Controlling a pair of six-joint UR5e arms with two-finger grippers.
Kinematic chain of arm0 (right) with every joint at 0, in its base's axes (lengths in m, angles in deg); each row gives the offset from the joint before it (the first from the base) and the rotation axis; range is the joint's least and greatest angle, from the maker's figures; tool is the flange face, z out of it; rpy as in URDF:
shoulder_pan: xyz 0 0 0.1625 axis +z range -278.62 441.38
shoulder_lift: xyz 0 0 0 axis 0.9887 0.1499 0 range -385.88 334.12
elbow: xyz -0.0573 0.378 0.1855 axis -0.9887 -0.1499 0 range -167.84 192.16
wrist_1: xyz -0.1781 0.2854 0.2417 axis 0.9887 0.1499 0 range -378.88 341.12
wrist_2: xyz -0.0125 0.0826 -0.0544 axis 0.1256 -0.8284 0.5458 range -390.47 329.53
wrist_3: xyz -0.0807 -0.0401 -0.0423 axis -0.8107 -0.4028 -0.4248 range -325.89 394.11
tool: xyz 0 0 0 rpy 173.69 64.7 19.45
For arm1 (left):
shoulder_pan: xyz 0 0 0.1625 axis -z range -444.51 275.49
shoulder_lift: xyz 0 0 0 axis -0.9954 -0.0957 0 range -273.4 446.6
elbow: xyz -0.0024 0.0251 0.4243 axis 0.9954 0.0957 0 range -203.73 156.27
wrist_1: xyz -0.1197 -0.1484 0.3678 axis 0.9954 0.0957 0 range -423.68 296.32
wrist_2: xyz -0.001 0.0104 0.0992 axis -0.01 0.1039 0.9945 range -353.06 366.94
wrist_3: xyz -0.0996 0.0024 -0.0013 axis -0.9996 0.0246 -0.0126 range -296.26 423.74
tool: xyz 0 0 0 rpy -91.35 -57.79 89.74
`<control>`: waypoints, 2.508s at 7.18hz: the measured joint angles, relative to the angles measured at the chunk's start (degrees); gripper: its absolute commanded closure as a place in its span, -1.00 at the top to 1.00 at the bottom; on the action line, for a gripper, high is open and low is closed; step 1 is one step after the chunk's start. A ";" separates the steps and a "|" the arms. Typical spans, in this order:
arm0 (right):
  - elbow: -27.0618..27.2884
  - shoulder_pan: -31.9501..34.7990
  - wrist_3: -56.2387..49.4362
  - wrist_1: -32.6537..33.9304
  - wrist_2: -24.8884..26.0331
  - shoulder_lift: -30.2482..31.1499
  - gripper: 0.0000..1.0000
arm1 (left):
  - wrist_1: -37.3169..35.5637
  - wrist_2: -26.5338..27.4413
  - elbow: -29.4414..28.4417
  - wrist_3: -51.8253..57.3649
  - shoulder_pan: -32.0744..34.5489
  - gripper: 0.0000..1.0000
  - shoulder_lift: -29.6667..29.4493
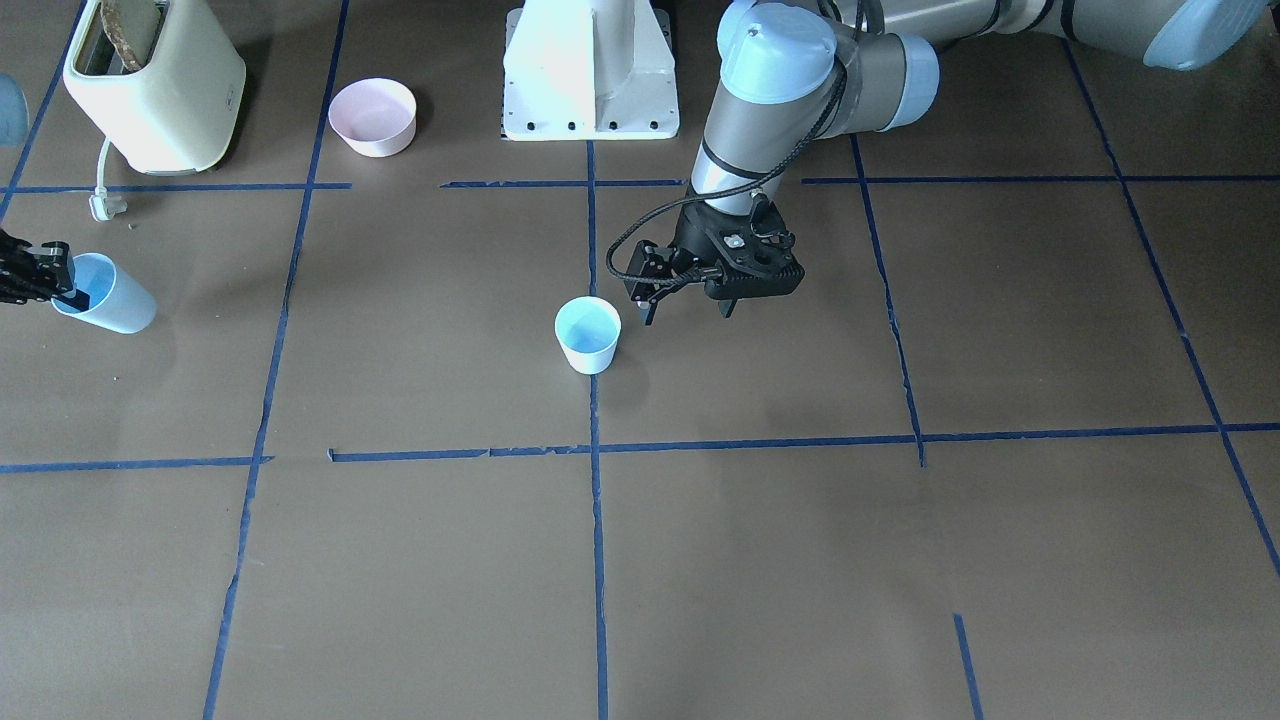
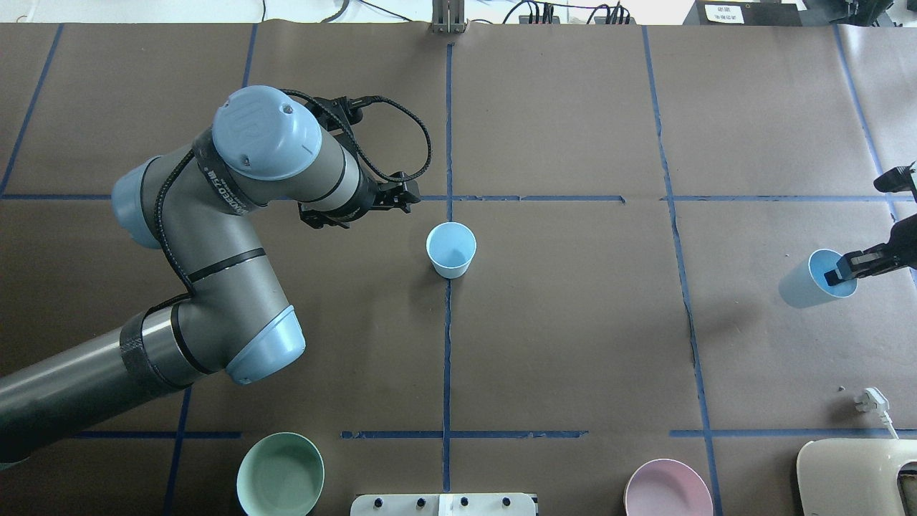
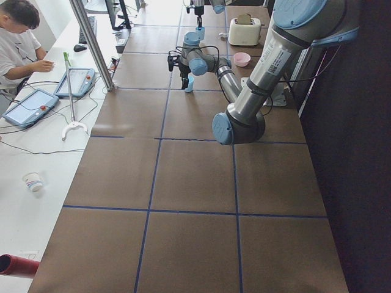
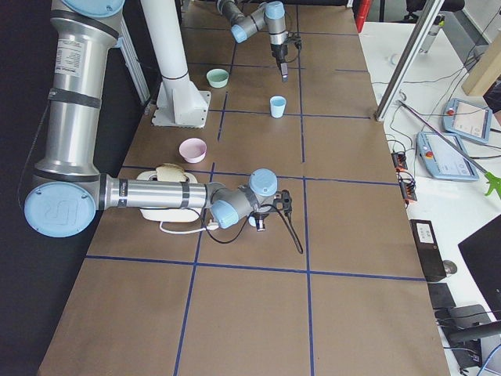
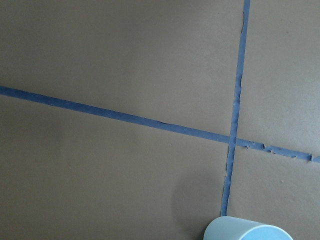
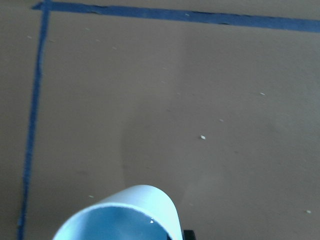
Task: Stack blue cups with both arms
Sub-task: 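Carry the held cup with the right gripper over the center cup, then lower the held cup into the center cup and open the right gripper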
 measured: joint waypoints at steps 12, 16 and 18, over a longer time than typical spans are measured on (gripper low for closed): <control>-1.67 -26.69 40.92 35.70 21.61 -50.90 -1.00 | 7.84 -5.57 2.39 6.11 7.60 1.00 6.61; -2.00 -28.03 40.80 35.75 25.55 -50.99 -1.00 | 7.95 -5.61 2.48 6.07 7.55 1.00 6.69; -2.26 -28.50 40.78 35.75 26.93 -51.00 -0.96 | 7.95 -5.61 2.49 5.94 7.55 1.00 6.63</control>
